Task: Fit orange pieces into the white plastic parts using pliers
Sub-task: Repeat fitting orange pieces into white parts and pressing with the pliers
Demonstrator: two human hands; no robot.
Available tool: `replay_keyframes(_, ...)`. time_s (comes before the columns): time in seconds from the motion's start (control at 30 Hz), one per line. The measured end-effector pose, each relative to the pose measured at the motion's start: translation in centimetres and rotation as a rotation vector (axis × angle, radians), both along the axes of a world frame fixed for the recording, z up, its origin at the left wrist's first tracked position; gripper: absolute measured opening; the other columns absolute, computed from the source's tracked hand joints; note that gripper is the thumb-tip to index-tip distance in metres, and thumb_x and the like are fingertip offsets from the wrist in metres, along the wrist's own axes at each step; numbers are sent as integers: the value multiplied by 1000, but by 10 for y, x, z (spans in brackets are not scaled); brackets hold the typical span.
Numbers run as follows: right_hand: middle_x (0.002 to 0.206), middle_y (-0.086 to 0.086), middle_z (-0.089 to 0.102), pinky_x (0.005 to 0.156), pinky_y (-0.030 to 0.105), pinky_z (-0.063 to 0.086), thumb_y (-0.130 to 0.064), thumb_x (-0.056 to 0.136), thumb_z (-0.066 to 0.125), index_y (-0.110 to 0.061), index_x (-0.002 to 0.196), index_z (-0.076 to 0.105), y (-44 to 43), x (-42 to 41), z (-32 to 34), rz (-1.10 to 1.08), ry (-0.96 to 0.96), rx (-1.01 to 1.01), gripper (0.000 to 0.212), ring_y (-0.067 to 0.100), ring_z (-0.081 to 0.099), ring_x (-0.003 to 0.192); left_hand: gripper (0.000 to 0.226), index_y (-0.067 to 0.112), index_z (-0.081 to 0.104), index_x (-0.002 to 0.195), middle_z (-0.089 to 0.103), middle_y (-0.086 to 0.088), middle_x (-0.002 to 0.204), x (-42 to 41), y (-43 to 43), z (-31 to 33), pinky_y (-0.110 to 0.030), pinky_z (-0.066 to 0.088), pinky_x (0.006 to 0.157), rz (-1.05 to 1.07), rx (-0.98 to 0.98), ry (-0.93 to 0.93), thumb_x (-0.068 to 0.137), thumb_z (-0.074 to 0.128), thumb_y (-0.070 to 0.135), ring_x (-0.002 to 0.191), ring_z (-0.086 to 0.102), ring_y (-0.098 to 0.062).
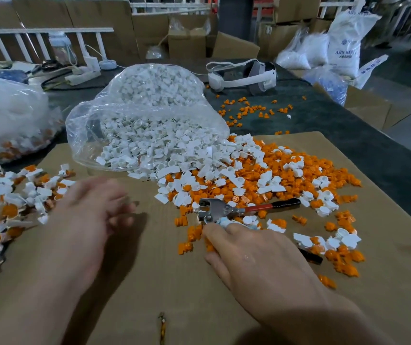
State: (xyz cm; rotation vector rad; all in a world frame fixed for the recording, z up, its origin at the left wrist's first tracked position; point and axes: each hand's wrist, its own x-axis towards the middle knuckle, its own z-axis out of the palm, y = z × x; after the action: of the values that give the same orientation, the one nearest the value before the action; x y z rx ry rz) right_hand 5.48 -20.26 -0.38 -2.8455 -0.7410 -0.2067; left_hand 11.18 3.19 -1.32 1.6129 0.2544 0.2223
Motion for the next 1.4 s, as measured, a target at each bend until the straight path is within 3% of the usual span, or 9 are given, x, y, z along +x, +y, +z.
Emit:
replay_keyframes(0.1, 101, -7, 53, 61, 29, 40, -40, 101, 37, -31, 119, 29, -1, -1, 4, -30, 56, 50, 21, 14, 46, 77, 58, 47, 26, 153, 33, 19, 156, -8, -25, -8, -40, 38, 109, -246, 938, -128, 99, 49, 42, 131, 43, -2)
replay_keyframes(0.2, 101, -10, 51, 67, 29, 38, -46, 100, 36, -33, 115, 37, -3, -2, 9, -51, 107, 98, 20, 13, 45, 82, 68, 40, 0, 158, -12, 23, 160, -2, -30, -9, -37, 14, 122, -439, 1219, -49, 100, 34, 50, 152, 1, -5)
replay_keyframes(0.3, 96, -10, 49, 71, 30, 40, -48, 98, 36, -32, 106, 47, -3, -4, 13, -55, 115, 146, 20, 11, 47, 85, 66, 37, 3, 159, -4, 20, 165, 0, -30, -14, -35, 16, 120, -479, 1321, -63, 99, 23, 53, 153, 4, -7)
replay_keyframes(0.47, 91, -17, 47, 67, 17, 38, -48, 96, 41, -35, 94, 50, -4, -4, 15, -84, 187, 234, 16, 1, 45, 86, 33, 23, 67, 124, 65, 1, 126, -4, -30, -10, -46, 49, 89, -354, 1198, -216, 91, 65, 17, 108, 58, -28)
replay_keyframes(0.6, 81, -13, 58, 65, 22, 51, -45, 91, 54, -34, 89, 55, -7, -2, 16, -150, 337, 496, 11, 0, 57, 77, 9, 28, 70, 88, 58, 12, 84, -12, -35, -6, -36, 45, 67, -354, 1137, -273, 84, 73, 20, 81, 52, -17)
replay_keyframes(0.9, 68, -5, 70, 54, 15, 50, -32, 97, 52, -37, 98, 62, -12, 0, 16, -178, 600, 822, 11, 7, 66, 58, 9, 35, 70, 97, 59, 20, 90, -24, -41, -3, -11, 36, 66, -296, 885, -230, 89, 65, 35, 92, 51, 9)
replay_keyframes(1.07, 74, 5, 71, 62, 34, 58, -27, 97, 54, -33, 96, 66, -13, 3, 12, -143, 709, 1033, 14, 22, 69, 65, 5, 35, 71, 91, 63, 16, 85, -25, -44, -4, -6, 38, 69, -315, 840, -272, 89, 66, 35, 88, 56, 7)
replay_keyframes(1.27, 85, 10, 72, 66, 47, 57, -26, 96, 55, -27, 92, 69, -13, 5, 13, -102, 775, 1293, 15, 31, 70, 72, 11, 16, 76, 89, 69, -14, 70, -34, -56, 3, -31, 52, 56, -329, -287, 69, 81, 69, 19, 60, 61, -22)
replay_keyframes(1.4, 84, 16, 70, 56, 31, 55, -26, 87, 62, -16, 95, 70, -13, 6, 15, -28, 885, 1478, 15, 24, 67, 66, 13, 12, 77, 78, 65, -20, 69, -42, -68, 10, -24, 52, 43, -394, -485, 183, 68, 71, 15, 51, 62, -20)
